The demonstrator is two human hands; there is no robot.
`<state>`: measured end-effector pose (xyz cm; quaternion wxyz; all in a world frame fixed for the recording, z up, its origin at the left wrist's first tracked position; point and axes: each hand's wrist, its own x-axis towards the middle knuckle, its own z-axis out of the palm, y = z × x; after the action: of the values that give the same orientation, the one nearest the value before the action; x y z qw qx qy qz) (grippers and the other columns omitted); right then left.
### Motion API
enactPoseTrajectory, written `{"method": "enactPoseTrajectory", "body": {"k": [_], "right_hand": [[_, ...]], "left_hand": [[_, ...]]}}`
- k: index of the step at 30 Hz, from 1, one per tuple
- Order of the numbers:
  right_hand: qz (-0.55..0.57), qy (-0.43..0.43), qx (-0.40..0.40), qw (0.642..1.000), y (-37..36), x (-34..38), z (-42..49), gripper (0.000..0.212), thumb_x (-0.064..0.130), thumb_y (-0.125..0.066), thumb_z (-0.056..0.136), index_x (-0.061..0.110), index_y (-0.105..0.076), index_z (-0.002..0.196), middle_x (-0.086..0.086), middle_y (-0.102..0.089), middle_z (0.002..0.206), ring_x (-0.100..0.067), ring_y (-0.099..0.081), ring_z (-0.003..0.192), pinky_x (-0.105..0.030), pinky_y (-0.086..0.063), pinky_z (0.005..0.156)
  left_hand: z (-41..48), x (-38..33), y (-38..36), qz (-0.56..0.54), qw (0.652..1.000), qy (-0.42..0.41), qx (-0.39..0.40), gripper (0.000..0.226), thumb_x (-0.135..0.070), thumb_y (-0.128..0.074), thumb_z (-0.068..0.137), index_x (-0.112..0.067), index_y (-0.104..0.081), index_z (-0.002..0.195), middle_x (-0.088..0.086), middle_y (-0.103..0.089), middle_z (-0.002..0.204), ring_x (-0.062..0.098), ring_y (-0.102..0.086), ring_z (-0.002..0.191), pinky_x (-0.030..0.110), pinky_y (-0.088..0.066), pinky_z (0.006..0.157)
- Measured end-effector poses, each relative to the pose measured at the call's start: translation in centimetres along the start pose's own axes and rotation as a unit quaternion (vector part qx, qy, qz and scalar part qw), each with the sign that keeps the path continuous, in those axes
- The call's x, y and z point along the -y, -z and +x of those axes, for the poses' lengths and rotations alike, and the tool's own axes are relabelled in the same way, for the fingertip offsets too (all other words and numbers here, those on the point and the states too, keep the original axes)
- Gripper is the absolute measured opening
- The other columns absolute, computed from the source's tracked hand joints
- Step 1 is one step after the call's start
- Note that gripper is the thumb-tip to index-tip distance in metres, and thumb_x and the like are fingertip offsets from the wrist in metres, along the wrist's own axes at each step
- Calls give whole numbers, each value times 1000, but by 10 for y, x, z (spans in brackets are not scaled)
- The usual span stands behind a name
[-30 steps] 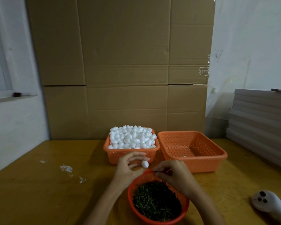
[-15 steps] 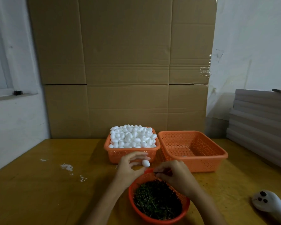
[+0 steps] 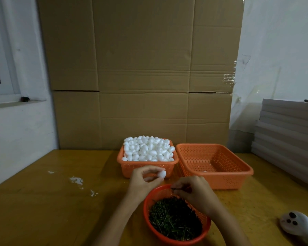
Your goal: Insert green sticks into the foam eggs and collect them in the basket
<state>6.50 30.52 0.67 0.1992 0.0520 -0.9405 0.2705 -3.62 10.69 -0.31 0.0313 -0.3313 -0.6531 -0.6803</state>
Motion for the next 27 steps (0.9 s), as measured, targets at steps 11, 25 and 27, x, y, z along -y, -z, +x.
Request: {"method": "enactPoseTrajectory", "body": {"k": [11,25,27], "right_hand": [[-7,-3,10,1000,3,4,0,19,23,-80,90,38,-79,102,28,-73,97,12,-64,98,-12,-52,87],[-1,-6,7,1000,3,4,-1,19,23,-80,90,38,-78,101,27,-73,96,11,-64,97,-12,-52,86],[0,-6,7,1000,3,3,-1,19,23,-80,90,38,-79,101,26,-74,96,10,-65,97,-12,-52,86]], "left_hand": [[4,-3,7,-93,993,52,-49,29,-28,-94,77,-26,-84,104,0,-81,109,14,-76,110,23,-60,87],[1,-8,7,-192,980,57,-17,40,-27,-92,69,-21,-82,107,16,-78,118,35,-75,111,44,-58,100],[1,-9,8,-211,976,59,-7,39,-25,-91,68,-19,-82,105,18,-77,119,35,-75,110,41,-59,96]]}}
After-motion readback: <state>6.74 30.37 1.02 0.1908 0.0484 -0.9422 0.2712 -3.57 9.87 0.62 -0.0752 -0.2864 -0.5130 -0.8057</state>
